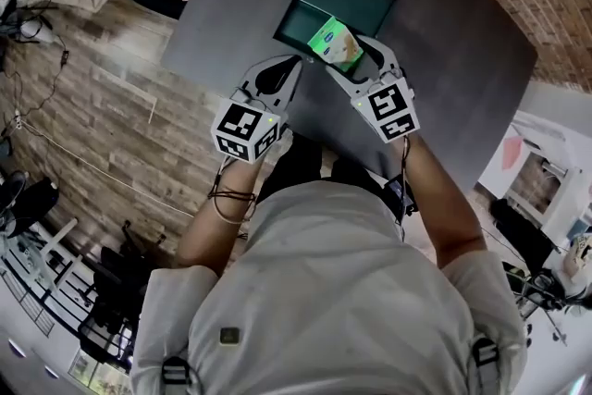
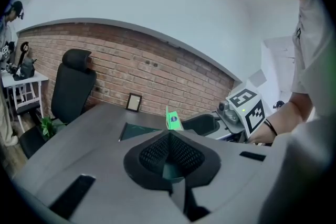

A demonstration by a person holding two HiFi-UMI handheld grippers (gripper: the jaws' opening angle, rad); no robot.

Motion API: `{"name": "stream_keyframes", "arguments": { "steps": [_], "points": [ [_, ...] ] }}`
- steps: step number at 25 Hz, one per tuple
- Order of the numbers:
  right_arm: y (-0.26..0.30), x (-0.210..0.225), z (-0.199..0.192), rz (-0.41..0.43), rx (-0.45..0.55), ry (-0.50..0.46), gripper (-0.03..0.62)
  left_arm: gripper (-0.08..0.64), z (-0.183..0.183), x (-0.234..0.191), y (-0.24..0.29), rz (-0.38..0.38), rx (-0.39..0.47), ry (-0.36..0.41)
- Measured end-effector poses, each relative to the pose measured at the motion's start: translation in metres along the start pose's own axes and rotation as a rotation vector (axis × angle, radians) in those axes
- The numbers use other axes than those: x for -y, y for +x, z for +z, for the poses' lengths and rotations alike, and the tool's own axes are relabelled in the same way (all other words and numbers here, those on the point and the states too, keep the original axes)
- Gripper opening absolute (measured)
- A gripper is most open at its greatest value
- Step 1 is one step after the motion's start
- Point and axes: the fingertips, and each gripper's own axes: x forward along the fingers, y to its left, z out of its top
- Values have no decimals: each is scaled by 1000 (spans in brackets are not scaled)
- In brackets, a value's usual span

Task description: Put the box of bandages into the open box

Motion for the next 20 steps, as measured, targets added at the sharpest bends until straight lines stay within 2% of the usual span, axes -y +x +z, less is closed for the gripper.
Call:
{"name": "stream_keyframes", "arguments": {
  "steps": [12,20],
  "points": [
    [77,12,-86,49,-266,-27,305,15,-55,-46,35,-6,-100,-51],
    [109,15,-122,74,-398,-83,305,15,-72,-59,50,-10,-129,-73]
  ]
}}
